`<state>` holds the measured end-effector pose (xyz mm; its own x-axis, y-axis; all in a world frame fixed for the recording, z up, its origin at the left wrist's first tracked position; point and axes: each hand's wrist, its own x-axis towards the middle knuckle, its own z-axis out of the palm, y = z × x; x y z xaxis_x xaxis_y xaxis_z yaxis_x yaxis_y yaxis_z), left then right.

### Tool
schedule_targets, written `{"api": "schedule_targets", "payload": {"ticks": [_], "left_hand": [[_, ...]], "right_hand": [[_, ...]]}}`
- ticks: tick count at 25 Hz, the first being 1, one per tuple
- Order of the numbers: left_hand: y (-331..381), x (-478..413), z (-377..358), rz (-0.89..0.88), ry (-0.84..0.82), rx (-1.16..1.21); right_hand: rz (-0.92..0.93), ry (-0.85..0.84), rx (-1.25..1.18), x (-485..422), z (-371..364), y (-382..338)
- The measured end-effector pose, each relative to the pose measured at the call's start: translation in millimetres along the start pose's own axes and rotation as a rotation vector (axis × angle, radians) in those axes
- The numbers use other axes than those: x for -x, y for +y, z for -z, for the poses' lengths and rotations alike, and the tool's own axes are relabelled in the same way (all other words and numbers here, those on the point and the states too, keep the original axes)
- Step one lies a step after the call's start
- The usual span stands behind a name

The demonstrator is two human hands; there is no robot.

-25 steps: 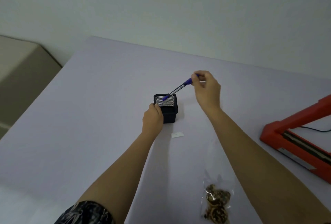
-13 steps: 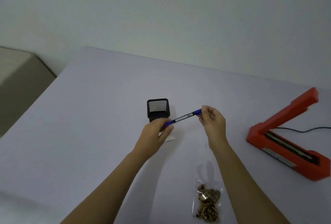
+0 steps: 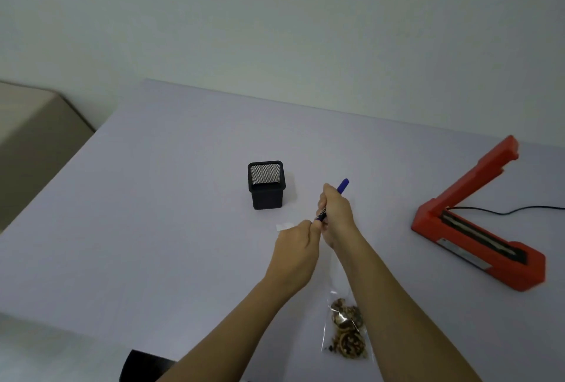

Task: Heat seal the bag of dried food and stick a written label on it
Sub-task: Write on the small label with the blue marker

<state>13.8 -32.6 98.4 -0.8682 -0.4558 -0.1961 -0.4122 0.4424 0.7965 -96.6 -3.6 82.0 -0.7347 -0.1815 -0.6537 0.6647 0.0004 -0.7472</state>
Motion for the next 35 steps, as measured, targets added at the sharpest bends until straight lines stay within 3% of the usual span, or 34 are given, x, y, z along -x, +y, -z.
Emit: {"api": "schedule_targets", "payload": {"ticks": [3, 7, 9, 11, 13, 16, 23, 26, 28, 31, 35], "left_hand": [[-1, 7, 0, 0.217, 0.026, 0.287], [-8, 32, 4, 0.384, -0.011, 0.685], [-31, 35, 8, 0.354, 0.045, 0.549], [-67, 26, 13, 0.262, 0.110, 0.145], [-105, 12, 20, 0.211, 0.144, -0.175], [-144, 1, 33, 0.253, 0.200, -0.343], [-164, 4, 39, 0.304, 0.306, -0.348], [-154, 9, 34, 0.060, 0.478, -0.281], [-149, 1, 23, -0.115, 0.363, -0.285], [-146, -34, 2, -0.117, 0.132, -0.247], [-152, -73, -18, -0.131, 0.144, -0.240]], "right_hand": [[-0.042, -0.024, -0.006, -1, -5, 18], [-0.041, 0.091, -0.241, -21, 19, 3], [0.045, 0.103, -0.102, -27, 32, -11], [0.094, 0.017, 0.002, -24, 32, -11], [0.073, -0.097, 0.007, -18, 28, 2], [0.046, -0.148, -0.099, -14, 27, 28], [0.311, -0.020, 0.003, -27, 14, 72], [0.491, 0.024, 0.133, -38, 0, 82], [0.632, 0.052, 0.231, -50, -9, 87], [0.813, 0.054, 0.391, -68, -15, 91], [0.959, 0.063, 0.454, -80, -19, 103]]}}
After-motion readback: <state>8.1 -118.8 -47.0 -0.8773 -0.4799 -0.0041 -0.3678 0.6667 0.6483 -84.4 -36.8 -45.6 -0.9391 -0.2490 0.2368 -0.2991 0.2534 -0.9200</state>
